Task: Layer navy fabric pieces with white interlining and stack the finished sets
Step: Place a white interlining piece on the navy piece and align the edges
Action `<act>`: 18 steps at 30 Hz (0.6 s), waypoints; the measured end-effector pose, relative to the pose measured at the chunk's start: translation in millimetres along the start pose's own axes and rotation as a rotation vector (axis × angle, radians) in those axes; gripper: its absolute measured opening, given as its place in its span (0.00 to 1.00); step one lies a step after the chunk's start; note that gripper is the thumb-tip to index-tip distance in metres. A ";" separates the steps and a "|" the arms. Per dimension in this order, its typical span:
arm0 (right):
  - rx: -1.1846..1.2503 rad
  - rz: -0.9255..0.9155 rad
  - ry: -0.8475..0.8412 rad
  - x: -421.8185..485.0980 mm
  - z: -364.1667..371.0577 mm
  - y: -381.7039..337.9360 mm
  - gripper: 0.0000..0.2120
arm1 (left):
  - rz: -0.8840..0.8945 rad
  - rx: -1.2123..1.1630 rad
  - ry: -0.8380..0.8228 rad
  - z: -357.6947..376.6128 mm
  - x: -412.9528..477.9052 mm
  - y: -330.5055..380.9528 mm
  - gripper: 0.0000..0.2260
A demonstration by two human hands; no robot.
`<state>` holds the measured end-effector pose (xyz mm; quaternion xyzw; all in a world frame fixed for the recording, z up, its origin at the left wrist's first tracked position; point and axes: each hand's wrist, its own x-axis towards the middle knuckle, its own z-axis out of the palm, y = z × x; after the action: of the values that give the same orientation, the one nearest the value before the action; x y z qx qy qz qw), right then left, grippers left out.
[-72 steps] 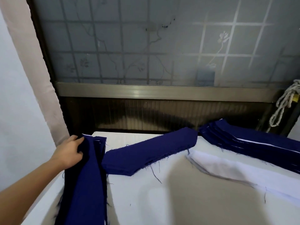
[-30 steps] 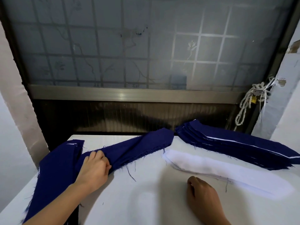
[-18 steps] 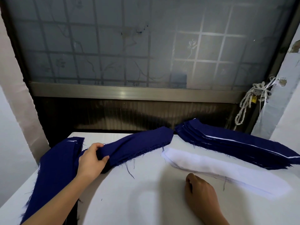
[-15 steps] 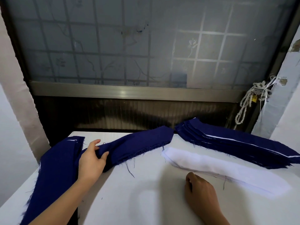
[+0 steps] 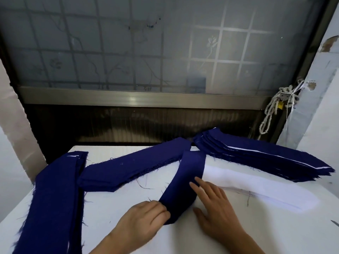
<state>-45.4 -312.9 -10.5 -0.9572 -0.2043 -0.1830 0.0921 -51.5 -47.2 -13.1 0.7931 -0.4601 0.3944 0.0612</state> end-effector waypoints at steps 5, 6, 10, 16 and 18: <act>0.021 -0.172 0.053 9.0 5.6 0.4 0.17 | -0.120 -0.082 0.124 -0.5 -2.4 -1.0 0.21; 0.025 -0.178 0.065 9.4 6.2 1.3 0.15 | -0.219 -0.127 0.146 -1.2 -2.3 -1.8 0.20; 0.043 -0.128 0.079 7.9 7.8 3.0 0.14 | -0.709 -0.263 0.255 -6.2 -1.4 -8.3 0.14; -0.044 -0.023 0.252 6.3 5.8 3.8 0.03 | -1.142 -0.427 0.506 -6.3 -4.7 -17.4 0.10; -0.049 0.021 0.362 4.5 5.2 4.2 0.04 | -1.224 -0.447 0.531 -8.5 -2.3 -19.7 0.10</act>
<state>-38.2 -313.7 -13.9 -0.9126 -0.1701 -0.3562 0.1061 -41.6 -30.4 -3.6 0.7548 0.0292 0.3653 0.5440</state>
